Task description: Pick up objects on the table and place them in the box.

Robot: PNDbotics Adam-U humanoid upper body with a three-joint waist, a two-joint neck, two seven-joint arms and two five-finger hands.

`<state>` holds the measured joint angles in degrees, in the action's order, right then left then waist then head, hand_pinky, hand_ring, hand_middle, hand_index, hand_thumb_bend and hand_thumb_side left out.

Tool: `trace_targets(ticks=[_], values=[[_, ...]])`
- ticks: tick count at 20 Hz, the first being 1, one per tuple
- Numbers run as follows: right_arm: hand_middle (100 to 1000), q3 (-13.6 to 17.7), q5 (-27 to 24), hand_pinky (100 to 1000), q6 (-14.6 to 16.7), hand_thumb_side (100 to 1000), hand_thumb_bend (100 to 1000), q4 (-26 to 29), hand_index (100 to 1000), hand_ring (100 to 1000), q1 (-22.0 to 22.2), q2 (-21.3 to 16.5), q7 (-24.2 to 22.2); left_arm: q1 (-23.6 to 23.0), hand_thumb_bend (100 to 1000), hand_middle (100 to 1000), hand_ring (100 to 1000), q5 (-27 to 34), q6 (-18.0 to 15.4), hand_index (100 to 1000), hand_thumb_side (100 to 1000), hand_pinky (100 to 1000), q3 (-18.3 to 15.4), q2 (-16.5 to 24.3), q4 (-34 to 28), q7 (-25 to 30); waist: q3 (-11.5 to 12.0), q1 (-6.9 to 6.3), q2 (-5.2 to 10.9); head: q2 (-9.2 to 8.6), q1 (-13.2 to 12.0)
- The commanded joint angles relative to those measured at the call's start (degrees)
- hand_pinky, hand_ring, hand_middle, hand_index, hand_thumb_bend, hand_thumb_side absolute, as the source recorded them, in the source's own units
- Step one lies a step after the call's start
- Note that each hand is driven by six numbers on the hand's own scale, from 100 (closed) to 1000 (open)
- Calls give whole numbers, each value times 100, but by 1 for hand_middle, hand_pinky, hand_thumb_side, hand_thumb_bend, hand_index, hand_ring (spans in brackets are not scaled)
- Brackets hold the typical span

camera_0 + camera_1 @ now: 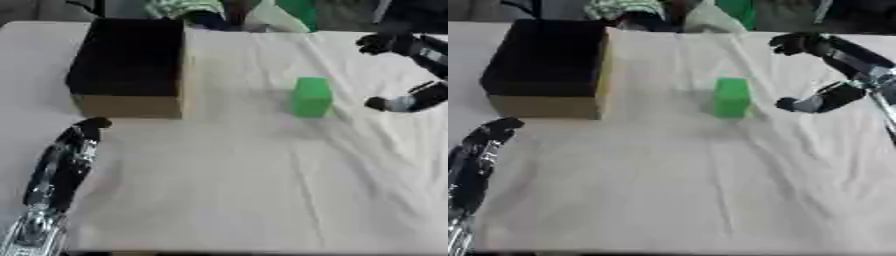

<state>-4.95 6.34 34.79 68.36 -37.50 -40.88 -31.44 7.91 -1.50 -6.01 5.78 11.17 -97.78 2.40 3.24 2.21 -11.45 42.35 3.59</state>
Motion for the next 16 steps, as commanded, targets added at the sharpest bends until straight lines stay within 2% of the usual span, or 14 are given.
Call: trace_targets(ticks=[1, 9, 16], values=[[900, -40, -105, 888, 326, 256, 467, -148, 975, 887, -242, -263, -399, 20, 100, 724, 977, 1, -13, 797, 683, 1000, 16, 127, -70, 13, 13, -6, 102, 46, -17], [901, -271, -103, 892, 353, 321, 414, -730, 977, 889, -737, -81, -801, 21, 100, 723, 978, -7, -13, 797, 682, 1000, 30, 134, -66, 27, 34, 3, 104, 56, 7], [901, -345, 27, 894, 420, 360, 378, -1187, 978, 890, -1034, 200, -1129, 31, 100, 723, 979, -7, -12, 796, 684, 1000, 35, 130, -63, 32, 57, -5, 91, 43, 3]])
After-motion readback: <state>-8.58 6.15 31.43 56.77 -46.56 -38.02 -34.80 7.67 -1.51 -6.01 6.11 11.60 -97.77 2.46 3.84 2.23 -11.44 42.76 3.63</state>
